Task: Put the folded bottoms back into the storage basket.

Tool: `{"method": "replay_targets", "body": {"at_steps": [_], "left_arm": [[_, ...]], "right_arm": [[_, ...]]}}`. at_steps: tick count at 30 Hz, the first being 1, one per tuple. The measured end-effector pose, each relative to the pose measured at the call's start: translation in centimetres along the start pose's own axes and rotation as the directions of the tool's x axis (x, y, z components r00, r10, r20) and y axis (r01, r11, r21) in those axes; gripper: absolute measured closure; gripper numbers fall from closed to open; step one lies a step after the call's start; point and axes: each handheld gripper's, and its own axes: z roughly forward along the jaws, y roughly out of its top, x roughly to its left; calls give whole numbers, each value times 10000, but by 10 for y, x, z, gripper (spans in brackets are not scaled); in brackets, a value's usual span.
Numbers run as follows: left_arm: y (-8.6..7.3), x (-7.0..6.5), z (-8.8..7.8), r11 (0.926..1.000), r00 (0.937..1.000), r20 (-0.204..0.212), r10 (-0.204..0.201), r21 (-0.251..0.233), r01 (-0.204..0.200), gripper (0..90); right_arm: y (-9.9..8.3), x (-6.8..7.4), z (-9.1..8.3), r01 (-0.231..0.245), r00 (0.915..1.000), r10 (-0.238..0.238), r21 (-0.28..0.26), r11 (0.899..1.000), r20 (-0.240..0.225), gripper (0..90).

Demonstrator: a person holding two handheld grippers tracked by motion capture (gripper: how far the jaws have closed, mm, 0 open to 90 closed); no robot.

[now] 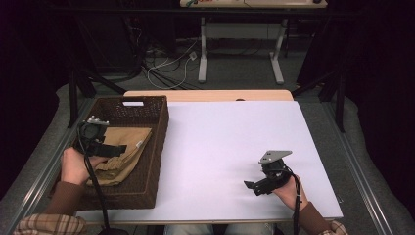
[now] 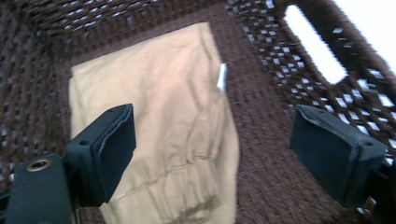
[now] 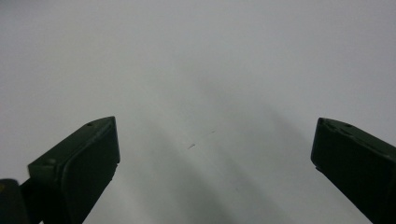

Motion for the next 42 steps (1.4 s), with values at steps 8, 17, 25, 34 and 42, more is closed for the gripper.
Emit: {"method": "replay_targets", "body": {"at_steps": [8, 17, 25, 34, 42], "left_arm": [[-6, -22, -5, 9974, 9964, 503, 676, -265, -663, 75], [-16, -45, -9, 9931, 9893, 983, 1080, -562, -1028, 34], [-27, -59, -9, 9888, 9824, 1282, 1360, -796, -1265, 7], [-40, -70, -10, 9850, 9774, 1511, 1475, -1121, -1313, 0], [-52, -76, -9, 9824, 9749, 1622, 1524, -1322, -1316, 0]], "right_arm": [[5, 4, -9, 306, 9995, -305, 77, 9995, -64, 0], [6, 6, -21, 387, 9991, -386, 65, 9992, -168, 0], [3, 11, -31, 347, 9993, -348, -98, 9993, -109, 0], [-3, 17, -39, 372, 9993, -374, -279, 9989, -74, 0], [-7, 21, -43, 355, 9993, -360, -416, 9985, -116, 0]]}}
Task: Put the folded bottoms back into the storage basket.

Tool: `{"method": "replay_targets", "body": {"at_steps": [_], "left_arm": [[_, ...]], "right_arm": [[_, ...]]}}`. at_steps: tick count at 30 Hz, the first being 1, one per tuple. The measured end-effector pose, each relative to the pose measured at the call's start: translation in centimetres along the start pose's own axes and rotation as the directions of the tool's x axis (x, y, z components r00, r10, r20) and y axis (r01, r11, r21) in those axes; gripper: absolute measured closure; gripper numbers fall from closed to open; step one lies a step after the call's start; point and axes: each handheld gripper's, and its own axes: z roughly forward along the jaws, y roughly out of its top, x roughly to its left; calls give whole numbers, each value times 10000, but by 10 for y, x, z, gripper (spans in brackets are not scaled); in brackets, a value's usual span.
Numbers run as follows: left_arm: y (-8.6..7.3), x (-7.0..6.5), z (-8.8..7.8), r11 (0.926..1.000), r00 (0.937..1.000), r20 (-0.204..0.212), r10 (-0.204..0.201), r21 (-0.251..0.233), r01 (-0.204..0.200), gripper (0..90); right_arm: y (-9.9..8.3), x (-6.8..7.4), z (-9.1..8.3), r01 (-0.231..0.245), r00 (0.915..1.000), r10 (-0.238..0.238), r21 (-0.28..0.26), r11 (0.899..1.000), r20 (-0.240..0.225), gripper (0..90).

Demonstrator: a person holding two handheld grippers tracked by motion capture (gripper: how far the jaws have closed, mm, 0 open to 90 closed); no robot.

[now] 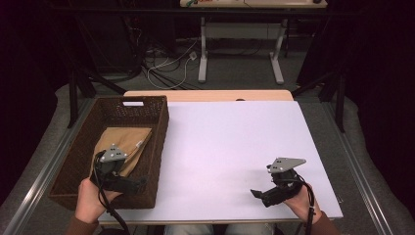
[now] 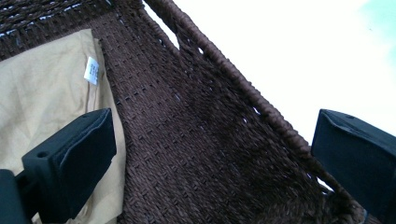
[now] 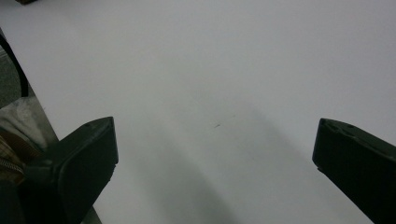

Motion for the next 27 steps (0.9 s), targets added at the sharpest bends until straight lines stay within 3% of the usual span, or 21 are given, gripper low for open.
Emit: {"method": "replay_targets", "body": {"at_steps": [15, 27], "left_arm": [[-9, -3, 1, 9985, 9999, 132, -57, -538, 64, 0], [-8, -6, 5, 9983, 9999, 143, 90, -581, -82, 0]], "right_arm": [[-9, 4, -2, -20, 10000, 20, 94, 10000, 52, 0], [-10, 2, -2, -32, 9999, 31, 54, 10000, 124, 0]]}}
